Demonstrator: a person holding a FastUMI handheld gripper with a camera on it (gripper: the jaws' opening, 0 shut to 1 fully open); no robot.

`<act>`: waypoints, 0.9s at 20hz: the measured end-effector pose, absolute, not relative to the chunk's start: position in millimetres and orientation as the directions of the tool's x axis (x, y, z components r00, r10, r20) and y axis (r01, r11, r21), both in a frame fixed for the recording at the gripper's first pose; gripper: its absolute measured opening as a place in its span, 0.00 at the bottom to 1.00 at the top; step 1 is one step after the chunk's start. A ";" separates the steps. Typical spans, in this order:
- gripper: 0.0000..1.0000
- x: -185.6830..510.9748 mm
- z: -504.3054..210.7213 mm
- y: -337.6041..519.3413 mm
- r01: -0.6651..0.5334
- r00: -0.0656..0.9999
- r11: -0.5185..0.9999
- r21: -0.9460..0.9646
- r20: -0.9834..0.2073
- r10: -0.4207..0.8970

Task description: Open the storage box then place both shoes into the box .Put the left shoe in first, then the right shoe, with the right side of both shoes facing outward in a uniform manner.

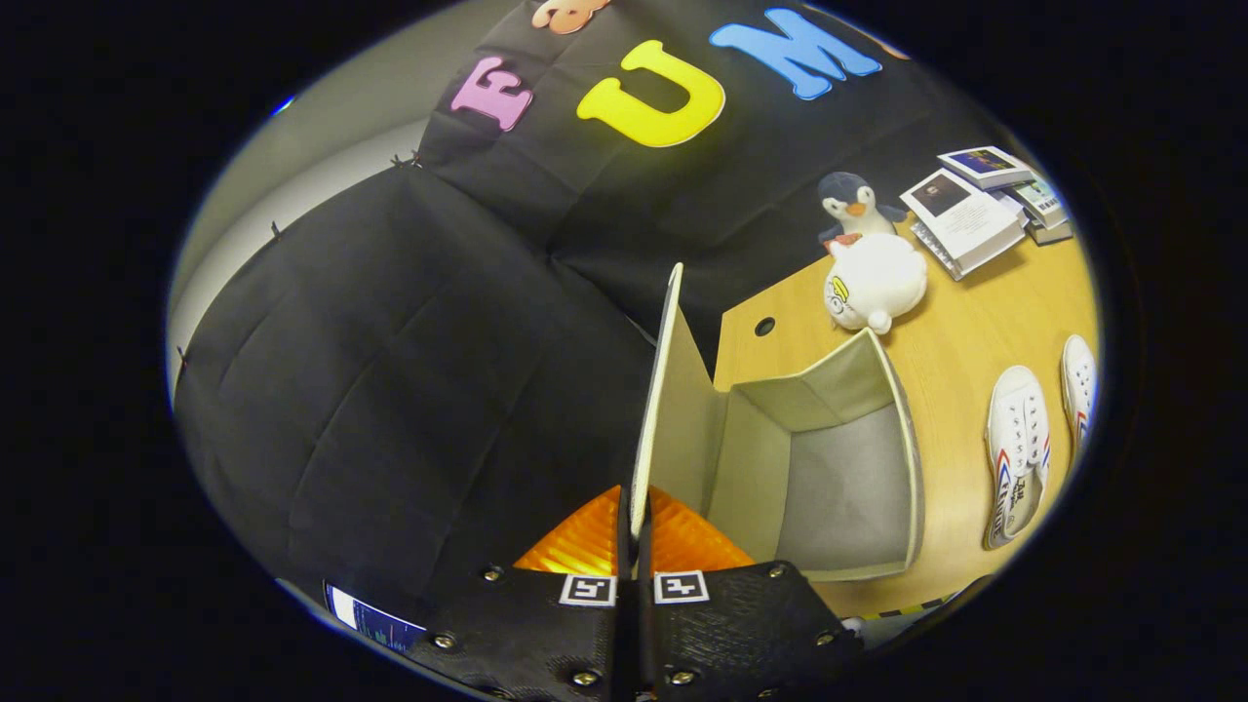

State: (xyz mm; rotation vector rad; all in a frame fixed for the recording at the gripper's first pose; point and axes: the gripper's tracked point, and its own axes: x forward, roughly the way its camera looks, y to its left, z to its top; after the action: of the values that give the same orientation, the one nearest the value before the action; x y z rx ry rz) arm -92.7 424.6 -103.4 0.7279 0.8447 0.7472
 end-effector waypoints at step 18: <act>0.97 -108.4 -90.5 505.7 -0.568 0.438 0.590 0.574 -0.396 0.807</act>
State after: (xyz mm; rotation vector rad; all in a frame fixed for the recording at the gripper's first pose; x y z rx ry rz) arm -108.4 505.7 -90.5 0.3844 0.7007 0.8810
